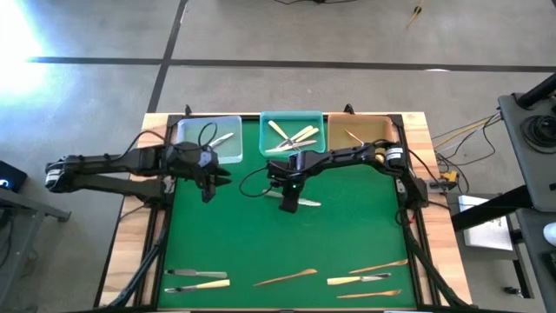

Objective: Sort silverware by color (type)
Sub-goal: Put the top silver knife into the transparent bin

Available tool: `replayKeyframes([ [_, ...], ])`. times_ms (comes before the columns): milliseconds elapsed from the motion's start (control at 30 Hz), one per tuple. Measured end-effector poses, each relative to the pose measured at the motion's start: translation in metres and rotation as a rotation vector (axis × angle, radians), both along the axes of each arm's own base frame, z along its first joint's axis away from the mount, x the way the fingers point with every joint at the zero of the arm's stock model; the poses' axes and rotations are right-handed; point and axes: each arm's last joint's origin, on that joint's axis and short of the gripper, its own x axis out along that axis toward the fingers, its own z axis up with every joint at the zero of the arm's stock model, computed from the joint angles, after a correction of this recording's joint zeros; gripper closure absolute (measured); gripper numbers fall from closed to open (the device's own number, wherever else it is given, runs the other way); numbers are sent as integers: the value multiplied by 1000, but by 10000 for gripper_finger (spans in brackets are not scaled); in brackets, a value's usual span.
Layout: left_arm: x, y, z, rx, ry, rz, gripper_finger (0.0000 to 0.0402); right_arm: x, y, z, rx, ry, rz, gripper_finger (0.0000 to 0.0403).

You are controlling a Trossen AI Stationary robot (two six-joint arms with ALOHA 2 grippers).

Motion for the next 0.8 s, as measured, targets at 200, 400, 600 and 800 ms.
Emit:
replayKeyframes([
  [200, -1, 0, -7, -6, 27, 2, 290, 0, 0, 0, 4, 6, -13, 395],
  [400, -2, 0, -7, -8, 35, 2, 290, -1, 0, 0, 11, 9, -11, 386],
  [600, -3, 0, -7, -8, 34, 2, 290, 0, 1, -1, 49, 0, 21, 348],
  [800, -4, 0, -9, -11, 55, 2, 290, -3, 1, -5, 44, 10, 25, 304],
])
